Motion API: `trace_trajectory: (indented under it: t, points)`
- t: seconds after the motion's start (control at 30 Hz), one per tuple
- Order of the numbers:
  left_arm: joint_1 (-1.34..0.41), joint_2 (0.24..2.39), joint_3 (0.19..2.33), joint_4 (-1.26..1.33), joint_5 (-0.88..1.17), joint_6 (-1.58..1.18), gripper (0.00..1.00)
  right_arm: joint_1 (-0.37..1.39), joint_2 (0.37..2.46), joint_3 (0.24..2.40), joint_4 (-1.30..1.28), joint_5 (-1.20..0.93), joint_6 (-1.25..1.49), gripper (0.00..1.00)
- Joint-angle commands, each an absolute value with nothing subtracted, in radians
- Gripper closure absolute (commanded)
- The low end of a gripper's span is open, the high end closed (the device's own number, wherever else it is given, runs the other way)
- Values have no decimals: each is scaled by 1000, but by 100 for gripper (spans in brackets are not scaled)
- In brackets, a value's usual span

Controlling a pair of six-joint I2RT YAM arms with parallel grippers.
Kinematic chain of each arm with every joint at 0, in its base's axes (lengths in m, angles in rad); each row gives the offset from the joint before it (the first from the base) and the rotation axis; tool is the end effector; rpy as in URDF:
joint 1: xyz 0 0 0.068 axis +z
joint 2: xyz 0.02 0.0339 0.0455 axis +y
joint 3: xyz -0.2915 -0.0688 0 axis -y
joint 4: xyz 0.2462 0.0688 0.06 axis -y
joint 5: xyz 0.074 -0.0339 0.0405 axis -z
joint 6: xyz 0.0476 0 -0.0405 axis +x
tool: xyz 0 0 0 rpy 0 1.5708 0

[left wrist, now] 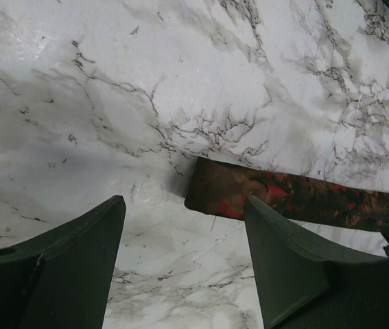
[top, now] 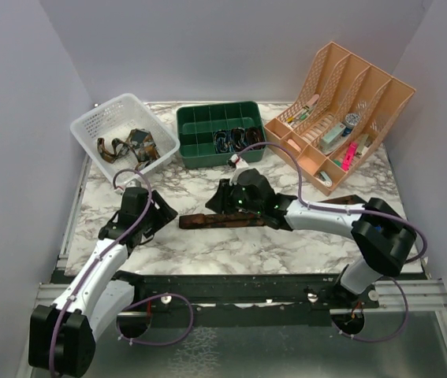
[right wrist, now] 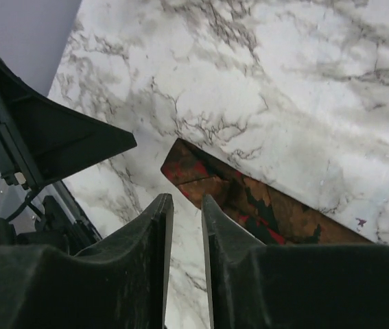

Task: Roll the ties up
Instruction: Roll the tie at the center of the board.

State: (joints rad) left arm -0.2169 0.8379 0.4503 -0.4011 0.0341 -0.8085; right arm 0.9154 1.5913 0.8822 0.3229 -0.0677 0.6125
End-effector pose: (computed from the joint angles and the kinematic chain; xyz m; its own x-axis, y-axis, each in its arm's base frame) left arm 0.1571 -0.0363 0.2064 -0.6510 -0.5967 -0.4692 -0.3363 0.7809 -0.5264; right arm 0.2196 0.2909 0.2444 -0.6645 0.0767 -0.7433 -0.5465 0.6286 0.5534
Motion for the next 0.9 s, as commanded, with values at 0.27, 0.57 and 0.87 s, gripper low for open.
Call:
trace_trajectory:
  t: [0.27,0.57,0.87]
  points:
    - [-204,868,328,-209,163,-921,29,923,1791,1063,128,-244,745,92]
    - [-198,888,310,-182,184,-917,29,925,1851,1126,47,-254,722,92]
    - [-195,887,323,-186,182,-892,29,925,1889,1111,43,-241,737,92]
